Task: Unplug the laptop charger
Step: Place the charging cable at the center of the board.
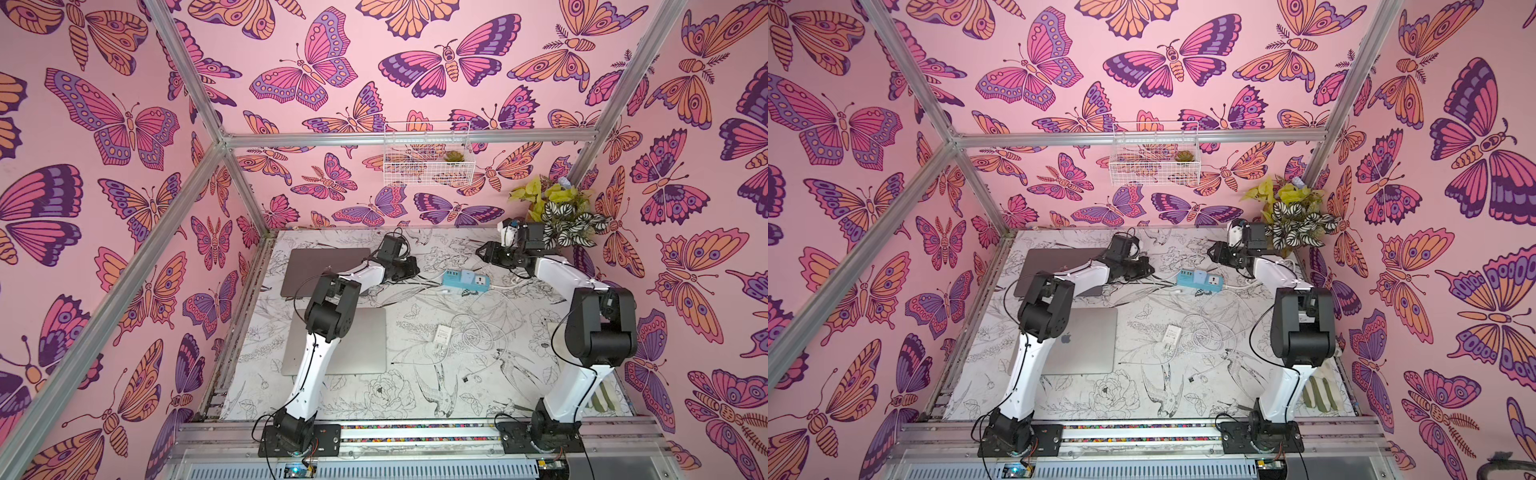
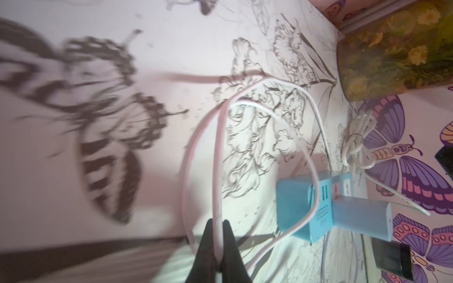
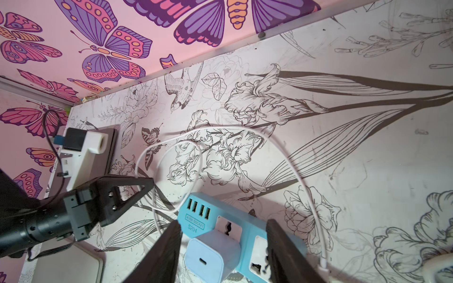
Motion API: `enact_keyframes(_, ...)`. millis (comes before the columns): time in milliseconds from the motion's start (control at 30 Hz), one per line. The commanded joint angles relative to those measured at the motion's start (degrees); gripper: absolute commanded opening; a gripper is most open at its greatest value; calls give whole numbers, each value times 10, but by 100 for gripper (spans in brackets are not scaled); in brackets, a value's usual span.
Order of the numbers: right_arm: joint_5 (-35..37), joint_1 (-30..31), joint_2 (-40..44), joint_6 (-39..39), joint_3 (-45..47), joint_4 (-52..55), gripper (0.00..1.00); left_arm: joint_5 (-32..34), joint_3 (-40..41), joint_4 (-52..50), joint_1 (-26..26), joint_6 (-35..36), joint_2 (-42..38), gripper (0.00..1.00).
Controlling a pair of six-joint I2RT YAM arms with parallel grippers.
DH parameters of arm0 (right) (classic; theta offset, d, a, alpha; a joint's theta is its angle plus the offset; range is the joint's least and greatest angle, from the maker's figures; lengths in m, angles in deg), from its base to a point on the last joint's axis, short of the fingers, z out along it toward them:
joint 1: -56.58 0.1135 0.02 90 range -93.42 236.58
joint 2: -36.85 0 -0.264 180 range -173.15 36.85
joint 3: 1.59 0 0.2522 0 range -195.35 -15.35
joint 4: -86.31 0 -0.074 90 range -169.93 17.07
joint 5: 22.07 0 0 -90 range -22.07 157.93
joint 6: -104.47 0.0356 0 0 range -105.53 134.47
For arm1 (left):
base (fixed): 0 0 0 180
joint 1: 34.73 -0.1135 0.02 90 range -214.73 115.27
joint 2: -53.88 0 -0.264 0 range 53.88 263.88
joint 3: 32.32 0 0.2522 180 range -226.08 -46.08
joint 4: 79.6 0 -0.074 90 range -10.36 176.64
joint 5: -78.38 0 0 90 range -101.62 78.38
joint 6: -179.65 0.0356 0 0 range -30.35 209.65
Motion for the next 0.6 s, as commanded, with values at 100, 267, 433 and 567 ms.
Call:
enact_keyframes(100, -10, 7, 7, 7, 2, -9, 57, 87, 116, 57, -27, -42, -97, 0)
enact_keyframes(267, -10, 9, 3, 7, 1, -9, 56, 156, 186, 66, -39, -71, -141, 0)
enact_keyframes(433, -9, 10, 2, 6, 1, -9, 56, 182, 216, 79, -44, -74, -166, 0)
enact_keyframes(567, -14, 11, -1, 10, -2, -9, 55, 181, 226, 85, -42, -89, -172, 0)
